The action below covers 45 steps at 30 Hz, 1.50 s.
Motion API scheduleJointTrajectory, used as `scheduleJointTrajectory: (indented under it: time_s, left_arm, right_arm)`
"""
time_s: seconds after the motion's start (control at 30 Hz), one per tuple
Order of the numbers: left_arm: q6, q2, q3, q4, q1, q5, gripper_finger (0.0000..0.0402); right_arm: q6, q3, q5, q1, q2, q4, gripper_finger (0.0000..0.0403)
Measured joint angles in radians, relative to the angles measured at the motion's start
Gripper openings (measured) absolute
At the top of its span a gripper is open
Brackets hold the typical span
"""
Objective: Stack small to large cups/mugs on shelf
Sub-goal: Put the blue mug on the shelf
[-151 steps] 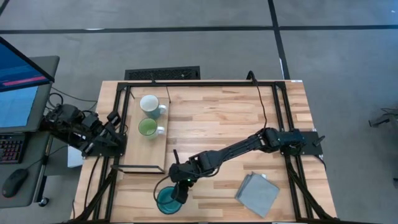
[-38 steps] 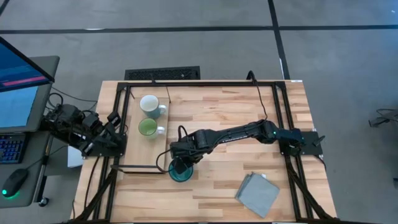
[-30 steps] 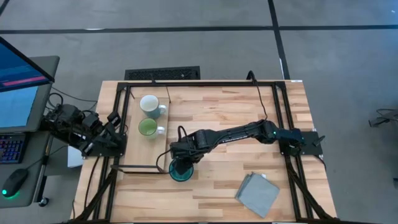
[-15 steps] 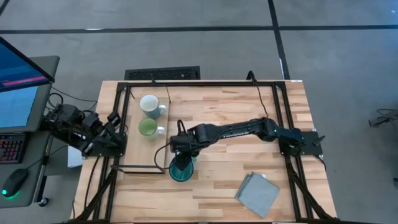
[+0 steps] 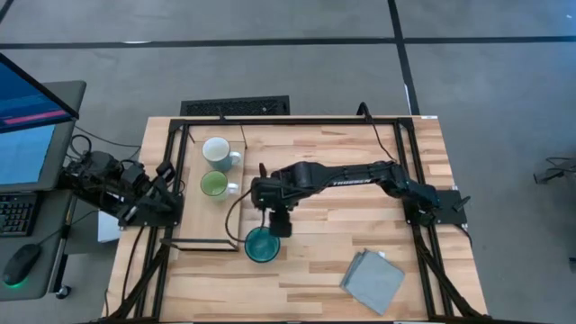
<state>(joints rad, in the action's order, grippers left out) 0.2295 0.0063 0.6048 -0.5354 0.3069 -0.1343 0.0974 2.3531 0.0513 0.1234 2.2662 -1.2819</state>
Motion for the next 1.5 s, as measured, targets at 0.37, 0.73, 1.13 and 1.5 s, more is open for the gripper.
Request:
scheduleJointTrajectory:
  time_s: [0.37,0.73,1.13,1.5]
  left_arm:
    - [0.002,0.000,0.000,0.002,0.000,0.138,0.0098]
    - [0.018,0.000,0.000,0.002,0.000,0.169,0.0098]
    - [0.016,0.000,-0.001,0.002,0.000,0.176,0.0098]
    - [0.016,0.000,-0.001,0.002,0.000,0.189,0.0098]
  right_arm:
    - [-0.426,-0.025,0.001,0.036,-0.002,-0.108,0.0179]
    - [-0.483,-0.183,0.003,0.066,0.011,0.038,0.0177]
    - [-0.438,-0.283,0.002,0.067,0.012,0.206,0.0177]
    - [-0.437,-0.283,0.007,0.071,0.013,0.218,0.0177]
